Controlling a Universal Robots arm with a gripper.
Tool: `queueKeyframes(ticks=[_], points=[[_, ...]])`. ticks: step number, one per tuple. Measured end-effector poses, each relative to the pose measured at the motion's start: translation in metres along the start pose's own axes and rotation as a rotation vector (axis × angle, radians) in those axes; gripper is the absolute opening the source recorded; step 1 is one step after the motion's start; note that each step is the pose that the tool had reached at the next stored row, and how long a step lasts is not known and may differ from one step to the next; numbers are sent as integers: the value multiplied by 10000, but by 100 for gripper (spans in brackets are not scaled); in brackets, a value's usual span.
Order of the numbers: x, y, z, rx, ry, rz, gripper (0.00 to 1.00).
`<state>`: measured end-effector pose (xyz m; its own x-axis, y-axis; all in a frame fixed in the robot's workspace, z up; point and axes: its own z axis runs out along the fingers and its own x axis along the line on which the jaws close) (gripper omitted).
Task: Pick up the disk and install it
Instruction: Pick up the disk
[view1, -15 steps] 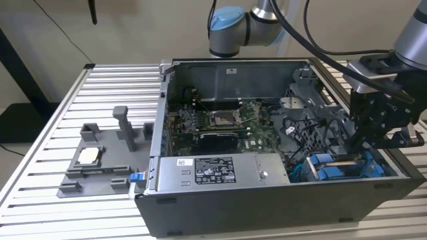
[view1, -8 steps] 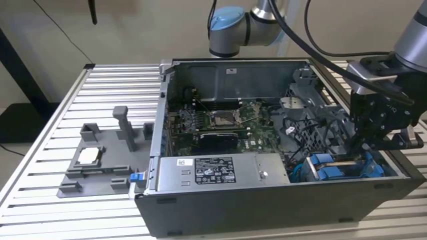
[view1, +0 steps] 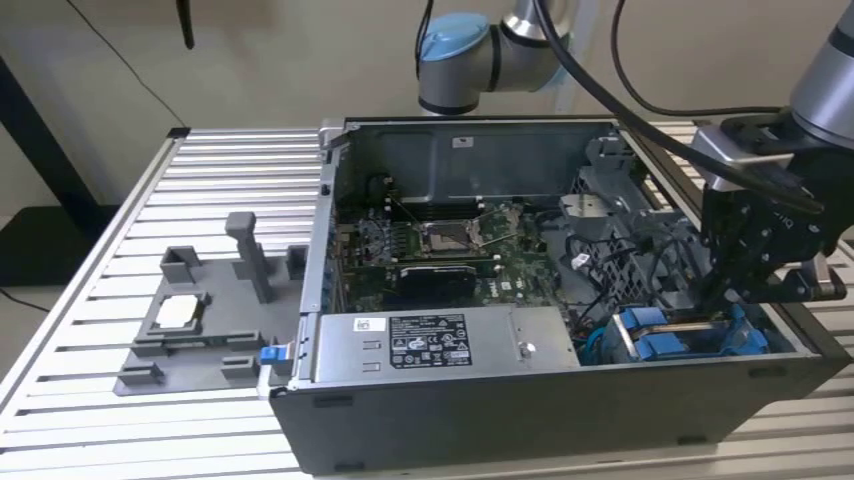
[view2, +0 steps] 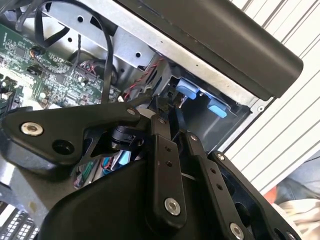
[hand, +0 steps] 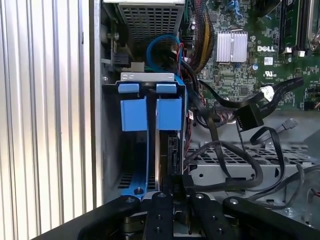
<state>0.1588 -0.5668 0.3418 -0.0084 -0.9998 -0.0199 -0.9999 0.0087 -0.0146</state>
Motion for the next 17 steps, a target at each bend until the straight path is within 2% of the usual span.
queueKeyframes(ticks=[6, 12, 17], points=[[0, 0, 17, -1, 5, 174, 19], [-4, 0, 24, 5, 4, 579, 19], [-9, 0, 22, 7, 10, 647, 19]])
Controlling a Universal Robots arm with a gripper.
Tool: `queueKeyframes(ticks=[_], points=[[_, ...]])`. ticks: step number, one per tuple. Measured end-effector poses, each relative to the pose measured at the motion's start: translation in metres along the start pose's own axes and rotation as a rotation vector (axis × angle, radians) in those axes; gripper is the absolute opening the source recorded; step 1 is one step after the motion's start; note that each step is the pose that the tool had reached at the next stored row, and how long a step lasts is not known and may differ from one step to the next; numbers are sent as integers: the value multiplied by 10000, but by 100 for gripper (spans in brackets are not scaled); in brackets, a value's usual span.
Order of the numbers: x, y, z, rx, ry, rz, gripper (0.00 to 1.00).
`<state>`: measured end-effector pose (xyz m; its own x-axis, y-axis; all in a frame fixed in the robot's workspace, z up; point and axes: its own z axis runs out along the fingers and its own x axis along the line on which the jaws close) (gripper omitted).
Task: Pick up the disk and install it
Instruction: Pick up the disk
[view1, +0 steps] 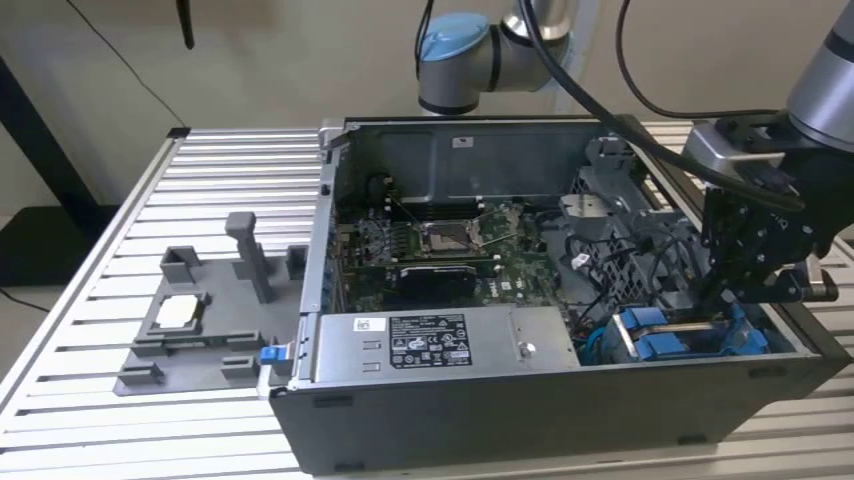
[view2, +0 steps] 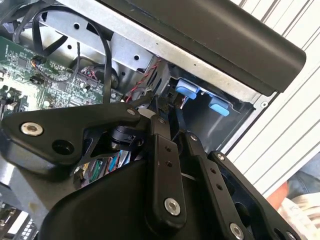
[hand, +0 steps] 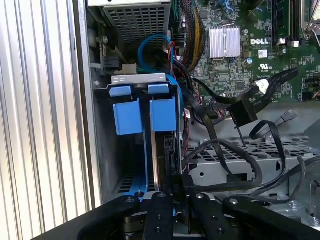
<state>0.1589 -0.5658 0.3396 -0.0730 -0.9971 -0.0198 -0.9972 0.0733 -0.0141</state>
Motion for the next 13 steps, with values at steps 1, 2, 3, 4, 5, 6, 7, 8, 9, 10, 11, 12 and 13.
queueKeyframes(ticks=[1, 2, 3, 4, 5, 6, 7, 8, 9, 10, 11, 12, 13], points=[[0, 0, 0, 0, 0, -1, 19], [0, 0, 0, 0, 0, -11, 19], [-1, 0, 0, -1, -2, -29, 19], [-1, 0, 1, -1, -7, -54, 19], [-1, 0, 1, -2, -10, -80, 19], [-1, 0, 0, -3, -12, -106, 19], [-1, 0, 0, -3, -13, -134, 19], [0, 0, 1, -4, -16, -160, 19], [0, 0, 1, -5, -18, -183, 19], [-1, 0, 2, -5, -19, -209, 19], [0, 0, 2, -6, -19, -242, 19], [0, 0, 2, -6, -19, -277, 19], [0, 0, 3, -6, -20, -309, 19]])
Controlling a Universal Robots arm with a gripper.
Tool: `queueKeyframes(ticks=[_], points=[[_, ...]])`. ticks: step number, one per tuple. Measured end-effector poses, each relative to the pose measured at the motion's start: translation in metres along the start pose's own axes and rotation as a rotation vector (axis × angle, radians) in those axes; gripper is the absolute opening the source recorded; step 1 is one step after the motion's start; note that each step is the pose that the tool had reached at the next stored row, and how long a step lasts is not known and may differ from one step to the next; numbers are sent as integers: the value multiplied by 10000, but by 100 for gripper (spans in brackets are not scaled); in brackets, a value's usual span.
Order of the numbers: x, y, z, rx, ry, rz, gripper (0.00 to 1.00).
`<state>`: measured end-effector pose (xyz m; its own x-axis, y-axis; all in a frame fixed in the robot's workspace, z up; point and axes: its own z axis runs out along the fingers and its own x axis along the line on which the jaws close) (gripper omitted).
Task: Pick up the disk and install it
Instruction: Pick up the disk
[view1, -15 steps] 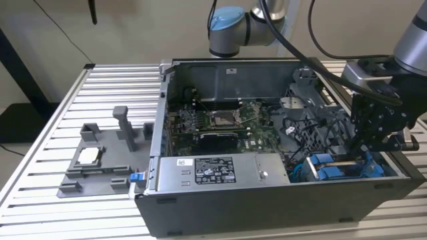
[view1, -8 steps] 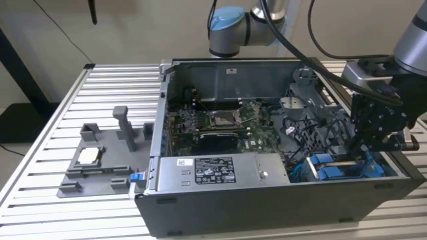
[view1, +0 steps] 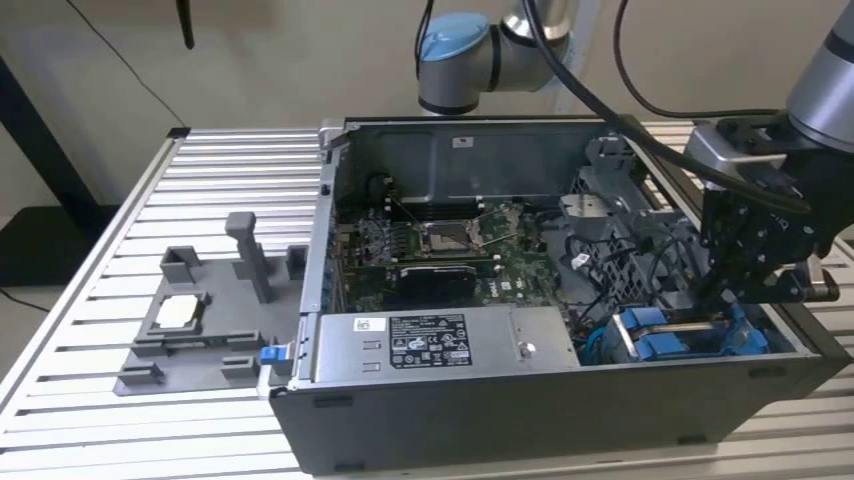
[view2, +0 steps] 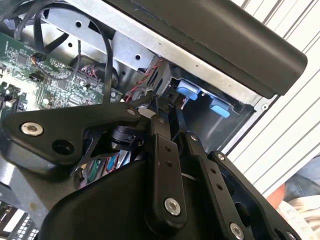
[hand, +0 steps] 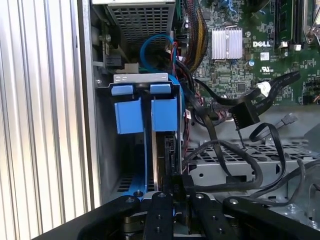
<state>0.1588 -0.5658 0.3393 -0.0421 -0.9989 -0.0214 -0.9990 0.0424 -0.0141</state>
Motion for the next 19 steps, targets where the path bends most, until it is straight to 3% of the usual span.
queueKeyframes(ticks=[8, 19], points=[[0, 0, 11, 7, -39, -161, 19], [5, 1, 82, 7, -35, -161, 19]])
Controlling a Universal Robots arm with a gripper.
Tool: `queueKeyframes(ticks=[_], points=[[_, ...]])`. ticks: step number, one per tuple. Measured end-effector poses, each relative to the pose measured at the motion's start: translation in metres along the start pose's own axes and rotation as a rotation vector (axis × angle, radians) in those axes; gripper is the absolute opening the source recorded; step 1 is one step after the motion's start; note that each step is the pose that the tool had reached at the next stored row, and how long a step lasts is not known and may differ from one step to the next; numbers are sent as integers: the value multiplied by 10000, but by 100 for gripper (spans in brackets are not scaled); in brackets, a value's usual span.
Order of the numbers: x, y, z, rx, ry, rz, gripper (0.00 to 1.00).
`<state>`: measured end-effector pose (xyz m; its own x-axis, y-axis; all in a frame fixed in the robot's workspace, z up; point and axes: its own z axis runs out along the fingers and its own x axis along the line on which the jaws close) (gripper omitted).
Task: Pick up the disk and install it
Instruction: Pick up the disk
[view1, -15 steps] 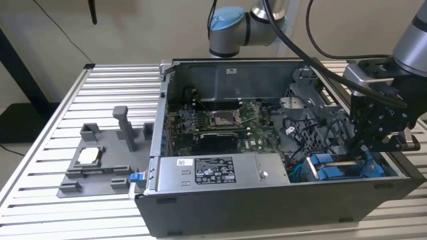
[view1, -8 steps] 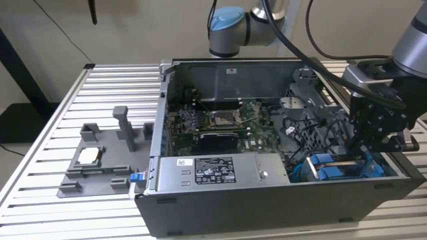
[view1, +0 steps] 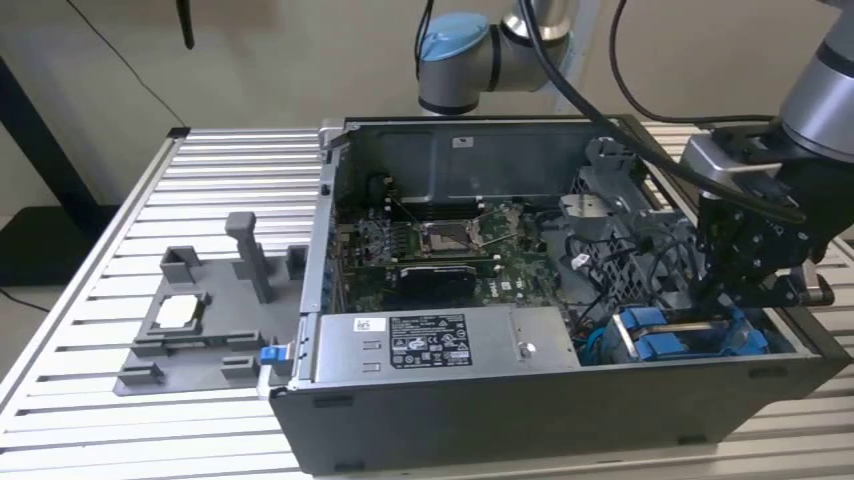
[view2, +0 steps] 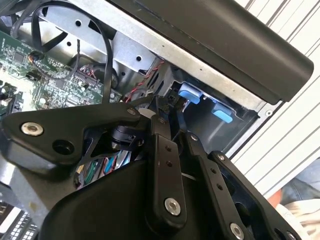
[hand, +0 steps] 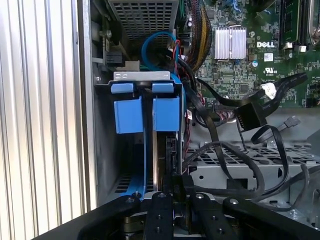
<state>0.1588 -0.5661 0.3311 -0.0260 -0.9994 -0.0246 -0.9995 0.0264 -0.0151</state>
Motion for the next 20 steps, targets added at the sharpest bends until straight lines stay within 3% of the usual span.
queueKeyframes(ticks=[3, 4, 5, 20], points=[[1, 0, 8, 0, -19, 1, 20], [1, 0, 7, 0, -14, 1, 27], [1, 0, -6, 0, -9, 1, 27], [-9, 15, -407, 19, -5, 0, 27]])
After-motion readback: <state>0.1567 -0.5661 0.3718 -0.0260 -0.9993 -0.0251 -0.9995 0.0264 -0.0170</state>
